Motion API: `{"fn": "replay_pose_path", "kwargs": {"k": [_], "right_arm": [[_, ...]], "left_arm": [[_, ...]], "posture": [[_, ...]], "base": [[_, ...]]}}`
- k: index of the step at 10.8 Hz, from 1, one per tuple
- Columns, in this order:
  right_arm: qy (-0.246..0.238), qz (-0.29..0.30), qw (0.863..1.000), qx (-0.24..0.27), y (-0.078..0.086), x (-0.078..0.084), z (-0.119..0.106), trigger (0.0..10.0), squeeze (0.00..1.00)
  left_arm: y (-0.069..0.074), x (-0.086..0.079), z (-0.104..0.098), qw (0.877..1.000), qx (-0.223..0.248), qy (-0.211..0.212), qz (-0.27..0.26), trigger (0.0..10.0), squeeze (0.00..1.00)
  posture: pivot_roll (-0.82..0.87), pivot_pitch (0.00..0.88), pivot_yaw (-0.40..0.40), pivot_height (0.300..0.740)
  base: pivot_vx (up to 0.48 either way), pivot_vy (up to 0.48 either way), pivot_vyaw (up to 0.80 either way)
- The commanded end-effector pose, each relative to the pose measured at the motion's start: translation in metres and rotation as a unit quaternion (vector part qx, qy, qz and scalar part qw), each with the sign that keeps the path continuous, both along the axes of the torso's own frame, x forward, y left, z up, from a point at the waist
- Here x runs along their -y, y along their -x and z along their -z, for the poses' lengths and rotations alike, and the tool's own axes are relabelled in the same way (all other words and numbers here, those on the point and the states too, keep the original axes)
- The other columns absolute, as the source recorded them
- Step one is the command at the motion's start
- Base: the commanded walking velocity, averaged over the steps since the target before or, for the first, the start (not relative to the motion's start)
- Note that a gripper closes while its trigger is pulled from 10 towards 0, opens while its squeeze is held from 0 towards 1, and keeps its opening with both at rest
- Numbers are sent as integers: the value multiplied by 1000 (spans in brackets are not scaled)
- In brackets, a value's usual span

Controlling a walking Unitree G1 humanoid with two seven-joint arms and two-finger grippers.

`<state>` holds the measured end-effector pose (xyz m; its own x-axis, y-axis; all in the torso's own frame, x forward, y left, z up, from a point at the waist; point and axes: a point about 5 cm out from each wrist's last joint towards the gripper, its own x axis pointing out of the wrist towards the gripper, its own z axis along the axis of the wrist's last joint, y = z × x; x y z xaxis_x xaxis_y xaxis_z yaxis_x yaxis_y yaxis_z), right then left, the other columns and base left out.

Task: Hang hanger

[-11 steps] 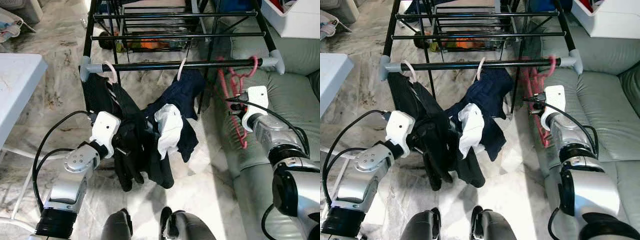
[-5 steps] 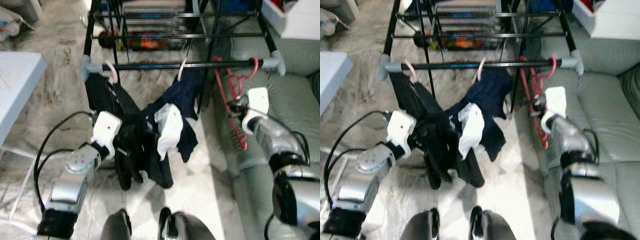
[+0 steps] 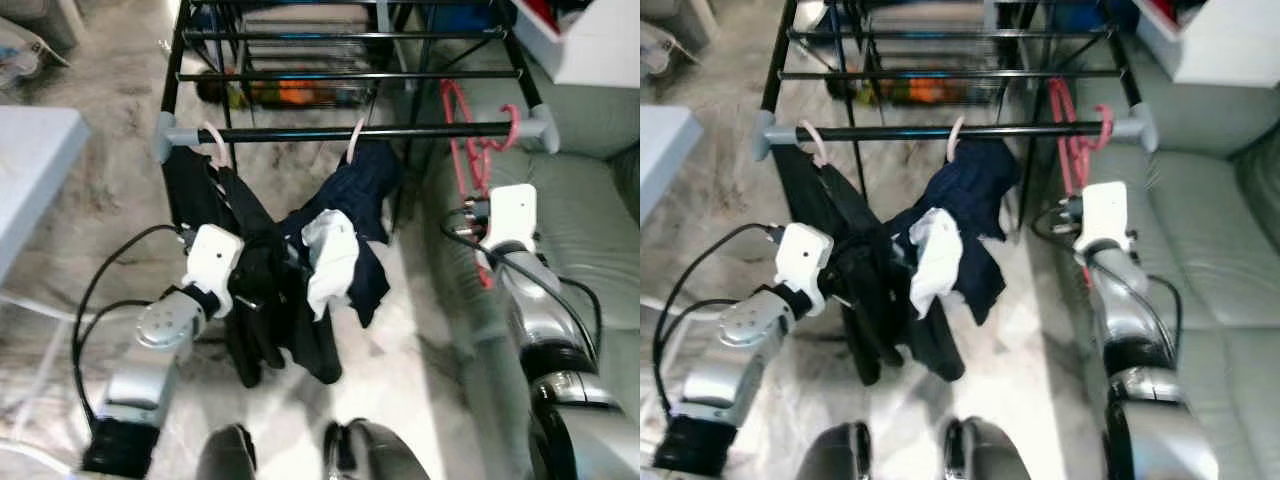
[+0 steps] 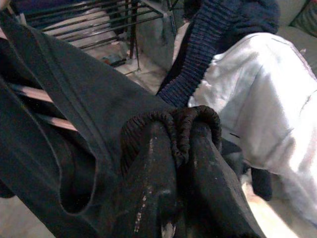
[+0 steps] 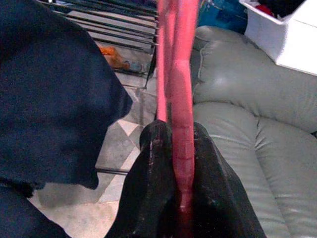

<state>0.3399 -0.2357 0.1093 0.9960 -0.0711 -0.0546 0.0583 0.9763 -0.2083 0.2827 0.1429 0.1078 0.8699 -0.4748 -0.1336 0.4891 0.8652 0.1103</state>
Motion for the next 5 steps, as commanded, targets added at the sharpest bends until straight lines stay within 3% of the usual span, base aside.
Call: {"fn": "replay_pose_path", "kwargs": {"k": [1, 5], "right_arm": [[-11, 14, 999, 34, 5, -4, -6, 10000, 0], [-42, 52, 998, 4, 62, -28, 33, 10000, 0]], "left_arm": [[1, -2, -3, 1000, 11, -2, -4, 10000, 0], [-1, -2, -2, 1000, 11, -3, -2, 10000, 0]], "posture": [[-32, 140, -45, 740], [-37, 135, -28, 740]], "base": [[0, 0, 0], [0, 0, 0]]}}
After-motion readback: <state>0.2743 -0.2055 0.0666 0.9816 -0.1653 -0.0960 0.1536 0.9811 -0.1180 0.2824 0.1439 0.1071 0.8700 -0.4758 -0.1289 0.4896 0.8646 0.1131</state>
